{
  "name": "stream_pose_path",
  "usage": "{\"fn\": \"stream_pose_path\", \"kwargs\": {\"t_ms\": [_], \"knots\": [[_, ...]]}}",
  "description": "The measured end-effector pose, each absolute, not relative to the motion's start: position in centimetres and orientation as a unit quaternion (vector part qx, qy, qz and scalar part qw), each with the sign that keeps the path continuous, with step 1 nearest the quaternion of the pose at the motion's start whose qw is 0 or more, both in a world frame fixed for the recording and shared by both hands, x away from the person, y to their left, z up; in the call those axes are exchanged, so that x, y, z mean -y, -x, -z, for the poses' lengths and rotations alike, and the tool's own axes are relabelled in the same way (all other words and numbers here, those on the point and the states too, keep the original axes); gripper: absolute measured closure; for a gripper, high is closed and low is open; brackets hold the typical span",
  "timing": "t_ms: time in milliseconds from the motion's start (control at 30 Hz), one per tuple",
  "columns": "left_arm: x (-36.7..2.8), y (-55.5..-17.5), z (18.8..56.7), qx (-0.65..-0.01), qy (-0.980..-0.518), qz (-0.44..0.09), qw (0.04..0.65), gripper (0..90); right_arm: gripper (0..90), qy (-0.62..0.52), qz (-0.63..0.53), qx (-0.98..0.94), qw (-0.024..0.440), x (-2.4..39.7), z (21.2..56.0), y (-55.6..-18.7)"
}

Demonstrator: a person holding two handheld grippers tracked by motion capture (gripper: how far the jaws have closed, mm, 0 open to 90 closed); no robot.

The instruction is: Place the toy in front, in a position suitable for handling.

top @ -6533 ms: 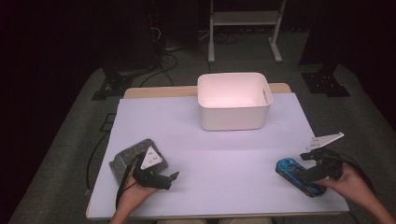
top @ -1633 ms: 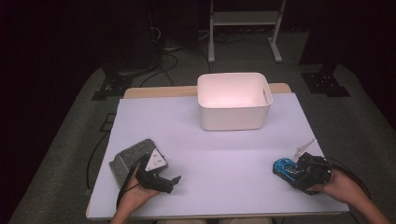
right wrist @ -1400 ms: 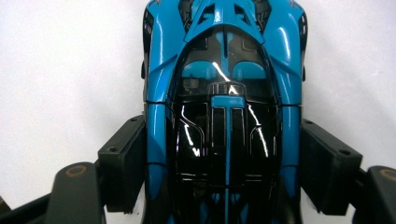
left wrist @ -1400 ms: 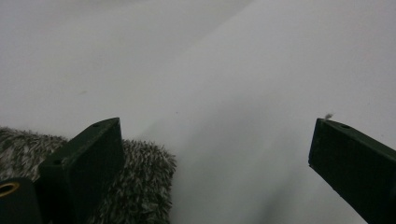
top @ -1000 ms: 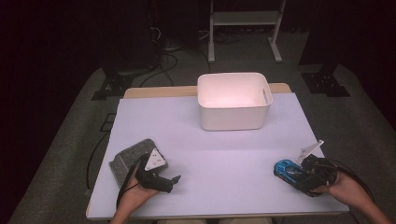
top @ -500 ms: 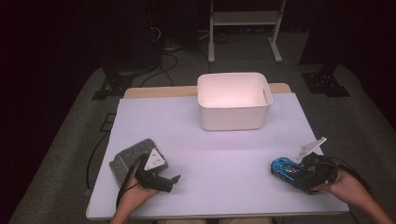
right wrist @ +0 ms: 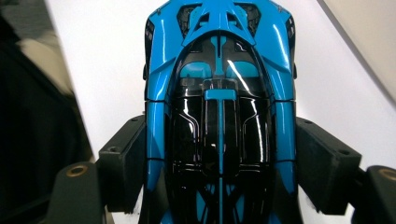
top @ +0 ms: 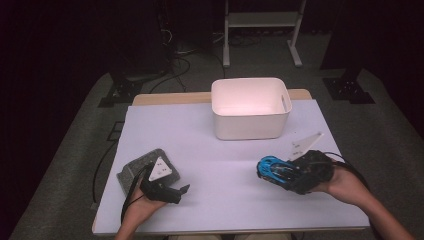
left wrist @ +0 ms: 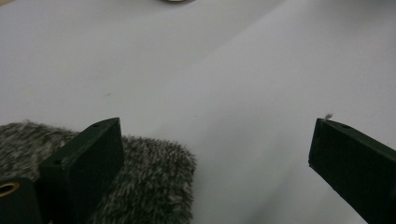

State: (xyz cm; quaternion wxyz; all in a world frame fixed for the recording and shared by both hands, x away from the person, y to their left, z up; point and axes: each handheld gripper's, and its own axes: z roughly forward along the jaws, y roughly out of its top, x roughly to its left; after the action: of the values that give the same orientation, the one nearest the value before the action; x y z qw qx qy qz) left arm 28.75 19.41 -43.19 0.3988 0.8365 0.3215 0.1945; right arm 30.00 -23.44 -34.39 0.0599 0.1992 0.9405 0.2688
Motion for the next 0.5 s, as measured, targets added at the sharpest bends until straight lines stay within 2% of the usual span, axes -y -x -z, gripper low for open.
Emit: {"fn": "stream_pose_path", "kwargs": {"t_ms": [200, 233, 300, 500], "knots": [[-20.6, -28.8, 42.9, -0.333, -0.828, -0.200, 0.404, 2.8, 25.2, -0.133, -0.273, -0.952, 0.045, 17.5, 34.2, -30.6], [-20.6, -28.8, 42.9, -0.333, -0.828, -0.200, 0.404, 2.8, 25.2, -0.133, -0.273, -0.952, 0.045, 17.5, 34.2, -30.6], [-21.1, -28.9, 42.7, -0.338, -0.824, -0.196, 0.410, 4.7, 25.2, -0.109, -0.263, -0.958, 0.034, 15.0, 35.1, -31.0], [-21.6, -29.0, 42.7, -0.343, -0.824, -0.188, 0.410, 7.8, 25.2, -0.078, -0.233, -0.969, 0.006, 11.4, 38.6, -31.7]]}}
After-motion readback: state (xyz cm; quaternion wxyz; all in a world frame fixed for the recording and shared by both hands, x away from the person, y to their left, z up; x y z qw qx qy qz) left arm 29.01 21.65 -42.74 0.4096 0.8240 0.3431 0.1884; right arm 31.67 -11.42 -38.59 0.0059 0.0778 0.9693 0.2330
